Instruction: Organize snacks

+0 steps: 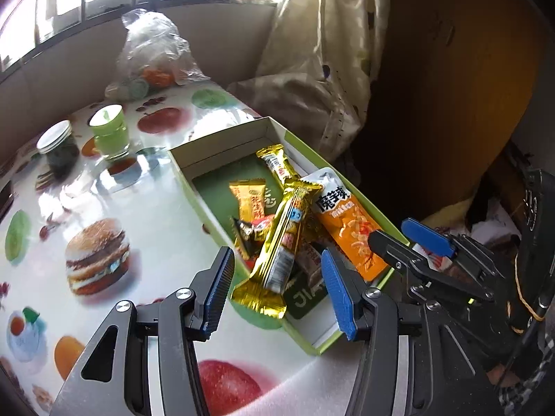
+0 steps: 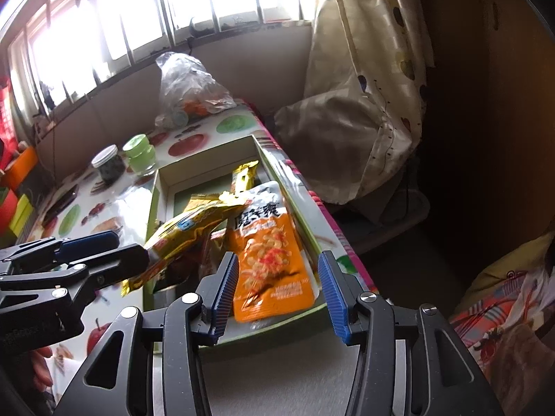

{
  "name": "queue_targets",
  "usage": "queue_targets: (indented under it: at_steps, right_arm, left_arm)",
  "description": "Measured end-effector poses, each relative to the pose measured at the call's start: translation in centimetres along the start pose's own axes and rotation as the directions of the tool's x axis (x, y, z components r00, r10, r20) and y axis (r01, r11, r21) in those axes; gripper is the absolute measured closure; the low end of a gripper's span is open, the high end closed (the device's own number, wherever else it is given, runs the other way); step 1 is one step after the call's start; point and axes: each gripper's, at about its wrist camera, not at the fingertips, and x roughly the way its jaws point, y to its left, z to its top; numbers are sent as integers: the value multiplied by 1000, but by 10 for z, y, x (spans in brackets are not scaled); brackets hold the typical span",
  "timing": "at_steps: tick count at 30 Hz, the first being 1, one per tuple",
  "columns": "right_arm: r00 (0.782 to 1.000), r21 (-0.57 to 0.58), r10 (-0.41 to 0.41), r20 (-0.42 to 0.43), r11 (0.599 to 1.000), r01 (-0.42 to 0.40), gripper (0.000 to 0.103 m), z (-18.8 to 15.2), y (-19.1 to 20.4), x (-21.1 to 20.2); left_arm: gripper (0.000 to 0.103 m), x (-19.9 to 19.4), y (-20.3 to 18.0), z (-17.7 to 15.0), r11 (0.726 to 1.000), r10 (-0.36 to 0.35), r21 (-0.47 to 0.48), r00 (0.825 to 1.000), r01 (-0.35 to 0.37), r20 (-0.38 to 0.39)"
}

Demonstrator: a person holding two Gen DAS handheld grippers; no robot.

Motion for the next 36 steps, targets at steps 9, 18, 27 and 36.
queue_targets:
  at_steps: [9, 18, 27, 36]
  right_arm:
    - [1000, -23, -18, 2, 1000, 18, 55, -20, 13, -19]
    - [998, -52, -47, -28, 998, 46, 52, -51, 26, -28]
    - [995, -44, -71, -71, 997, 68, 50, -75, 33, -22]
    - [991, -65, -118, -70, 991, 113, 49, -85, 37, -18]
  left_arm:
    - [50, -13, 0, -30, 998, 59, -24, 998, -59, 6]
    - [50, -17, 2, -65, 991, 131, -20, 991, -131, -7]
    - [50, -13, 13, -86, 989, 133, -57, 990, -135, -41]
    - [50, 0, 13, -98, 989, 133, -46, 988, -137, -78]
